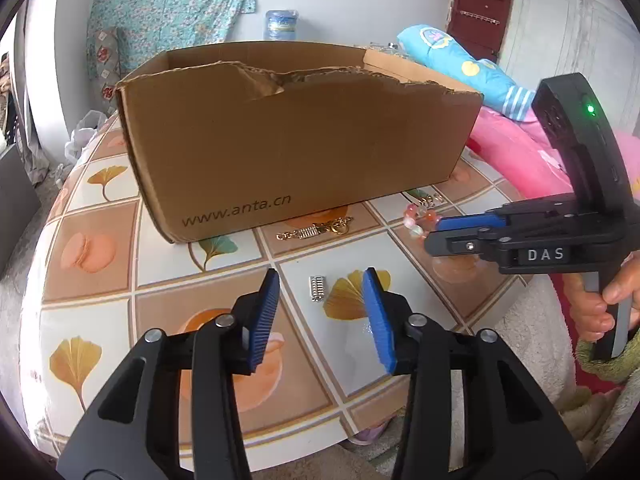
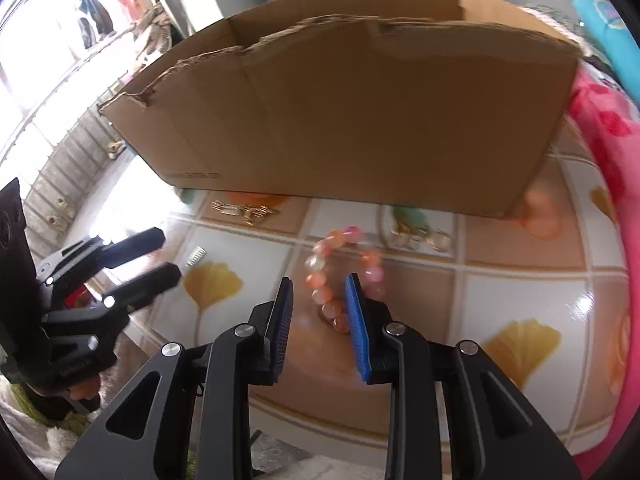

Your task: Organize jewelry

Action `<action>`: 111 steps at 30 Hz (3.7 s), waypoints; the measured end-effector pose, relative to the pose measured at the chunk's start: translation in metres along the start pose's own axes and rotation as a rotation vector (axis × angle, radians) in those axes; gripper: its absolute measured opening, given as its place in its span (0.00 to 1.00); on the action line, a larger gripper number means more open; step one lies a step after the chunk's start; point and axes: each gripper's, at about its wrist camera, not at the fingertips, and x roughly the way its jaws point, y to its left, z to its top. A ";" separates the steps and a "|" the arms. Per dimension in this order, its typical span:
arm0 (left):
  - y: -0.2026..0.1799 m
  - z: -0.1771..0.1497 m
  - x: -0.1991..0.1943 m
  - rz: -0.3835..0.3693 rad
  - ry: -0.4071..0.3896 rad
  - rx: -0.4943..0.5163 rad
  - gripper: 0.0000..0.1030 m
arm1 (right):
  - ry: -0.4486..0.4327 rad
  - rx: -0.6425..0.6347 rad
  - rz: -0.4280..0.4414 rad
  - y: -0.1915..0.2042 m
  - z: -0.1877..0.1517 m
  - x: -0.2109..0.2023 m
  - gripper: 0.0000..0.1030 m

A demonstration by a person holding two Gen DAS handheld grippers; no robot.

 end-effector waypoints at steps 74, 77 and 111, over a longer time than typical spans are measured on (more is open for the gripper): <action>0.022 0.002 0.013 0.073 0.049 -0.005 0.04 | -0.055 -0.240 -0.020 0.061 0.036 0.038 0.12; 0.022 0.002 0.013 0.072 0.049 -0.006 0.04 | -0.056 -0.233 -0.017 0.060 0.038 0.038 0.11; 0.028 0.003 0.014 0.068 0.045 -0.020 0.04 | -0.007 -0.210 -0.044 0.069 0.049 0.046 0.15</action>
